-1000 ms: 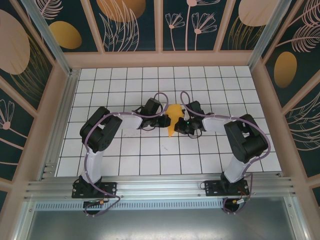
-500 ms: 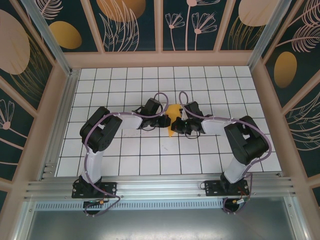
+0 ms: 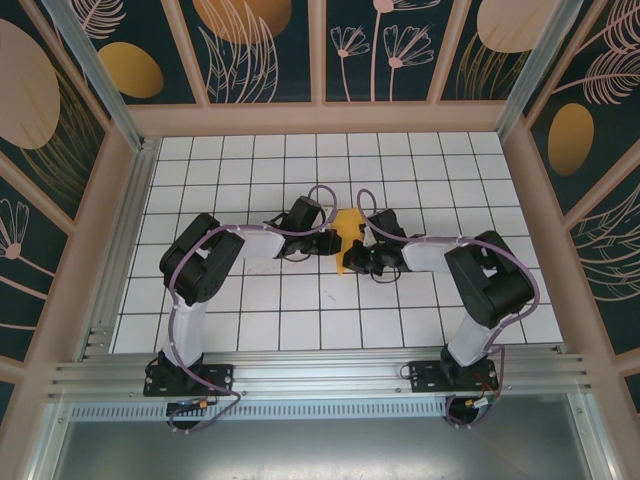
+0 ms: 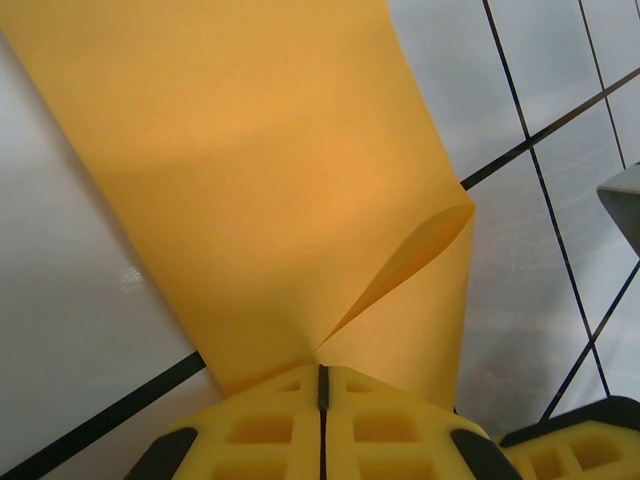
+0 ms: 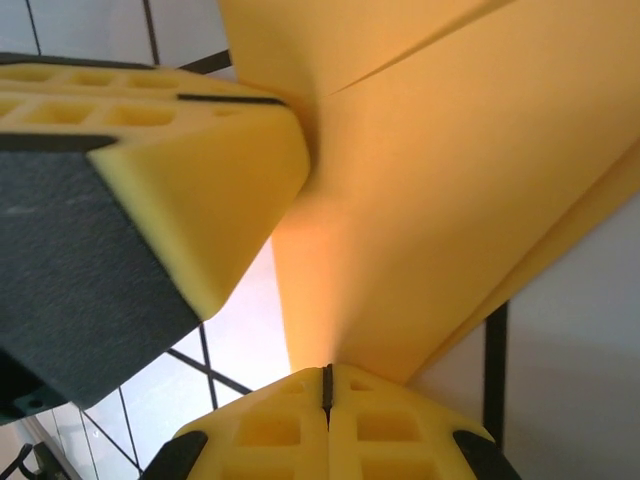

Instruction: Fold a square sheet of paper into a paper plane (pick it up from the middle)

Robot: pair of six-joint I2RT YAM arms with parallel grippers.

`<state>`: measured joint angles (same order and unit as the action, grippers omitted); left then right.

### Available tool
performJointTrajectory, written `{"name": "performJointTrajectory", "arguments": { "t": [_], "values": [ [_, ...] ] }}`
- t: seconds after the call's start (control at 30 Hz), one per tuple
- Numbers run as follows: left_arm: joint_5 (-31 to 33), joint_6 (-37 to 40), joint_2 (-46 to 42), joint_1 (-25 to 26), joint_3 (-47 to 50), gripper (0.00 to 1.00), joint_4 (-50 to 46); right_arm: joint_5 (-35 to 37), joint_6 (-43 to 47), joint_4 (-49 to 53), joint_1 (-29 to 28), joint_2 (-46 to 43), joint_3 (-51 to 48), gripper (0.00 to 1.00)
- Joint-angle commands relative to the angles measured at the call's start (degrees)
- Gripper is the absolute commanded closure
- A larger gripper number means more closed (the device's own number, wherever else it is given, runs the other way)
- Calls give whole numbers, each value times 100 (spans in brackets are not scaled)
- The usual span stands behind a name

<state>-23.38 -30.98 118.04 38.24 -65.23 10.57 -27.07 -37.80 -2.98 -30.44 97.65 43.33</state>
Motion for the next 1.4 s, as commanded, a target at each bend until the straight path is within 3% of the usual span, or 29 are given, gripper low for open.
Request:
{"name": "performJointTrajectory", "arguments": {
  "t": [0.0,0.33,0.63,0.77,0.83,0.9,1.03,1.17,1.3,1.37],
  "values": [
    [-42,4,102,15,115,91,-109,-96,-122,46,-180,-222,-10,96],
    [-32,4,88,17,125,91,-99,105,-197,96,-215,244,-150,96],
    [0,-22,-105,17,18,87,-142,450,101,471,-122,-502,182,91],
    [199,93,-451,11,-203,77,-356,665,347,750,592,-1001,182,87],
    [294,128,-648,17,-269,73,-412,629,518,756,951,-1131,124,80],
    [426,136,-850,23,-280,62,-424,468,719,767,1276,-1082,156,78],
    [1029,409,-1063,163,-434,58,-888,210,844,555,1599,-918,205,74],
    [2065,793,-944,562,-895,50,-1730,55,879,434,1772,-732,318,71],
    [3149,967,-963,1003,-1252,48,-2267,43,938,448,1914,-664,389,71],
    [3299,825,-967,1073,-1392,47,-2413,23,950,439,2002,-712,332,71]
  ]
}}
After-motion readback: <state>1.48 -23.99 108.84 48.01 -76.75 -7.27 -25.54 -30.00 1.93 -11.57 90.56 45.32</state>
